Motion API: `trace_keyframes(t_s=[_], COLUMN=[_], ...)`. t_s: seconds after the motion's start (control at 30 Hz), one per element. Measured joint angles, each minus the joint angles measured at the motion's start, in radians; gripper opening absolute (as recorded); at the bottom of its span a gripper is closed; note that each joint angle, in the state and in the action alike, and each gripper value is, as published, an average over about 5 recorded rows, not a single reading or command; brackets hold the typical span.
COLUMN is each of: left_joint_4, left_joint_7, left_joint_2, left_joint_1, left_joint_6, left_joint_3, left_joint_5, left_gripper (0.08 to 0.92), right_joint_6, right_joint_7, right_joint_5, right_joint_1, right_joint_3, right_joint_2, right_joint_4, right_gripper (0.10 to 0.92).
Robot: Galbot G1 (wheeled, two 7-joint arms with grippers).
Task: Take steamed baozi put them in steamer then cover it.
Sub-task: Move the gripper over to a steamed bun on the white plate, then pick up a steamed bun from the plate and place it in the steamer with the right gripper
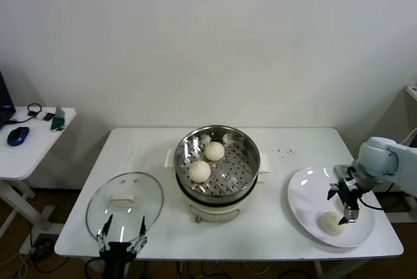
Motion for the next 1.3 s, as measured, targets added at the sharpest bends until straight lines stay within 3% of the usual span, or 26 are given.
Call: trace_keyframes(t_s=[0.5, 0.87, 1.3], left_joint_4=[0.008, 0.008, -0.003], left_joint_7=[-0.002, -0.003, -0.003], left_joint_2=[-0.006, -0.006, -0.006], left_joint_1=[-0.001, -0.001, 0.004], left_joint_6=[-0.001, 0.0, -0.001], left_joint_3=[-0.001, -0.001, 0.002], left_joint_5=[0.007, 0.007, 0.008], left_gripper=[0.823, 0.823, 0.823], right_joint_6=[0.005, 0.011, 0.079], right_joint_7=[0.0, -0.003, -0.04], right_joint_5=[-0.047, -0.053, -0.032], right_joint_1=[-0.135, -0.149, 0.047], right_joint_3=[0.094, 0.11, -0.004], right_joint_2=[0.026, 0.029, 0.077], right_joint_4=[-0.054, -0.061, -0.041], right_gripper=[0.818, 0.696, 0.687])
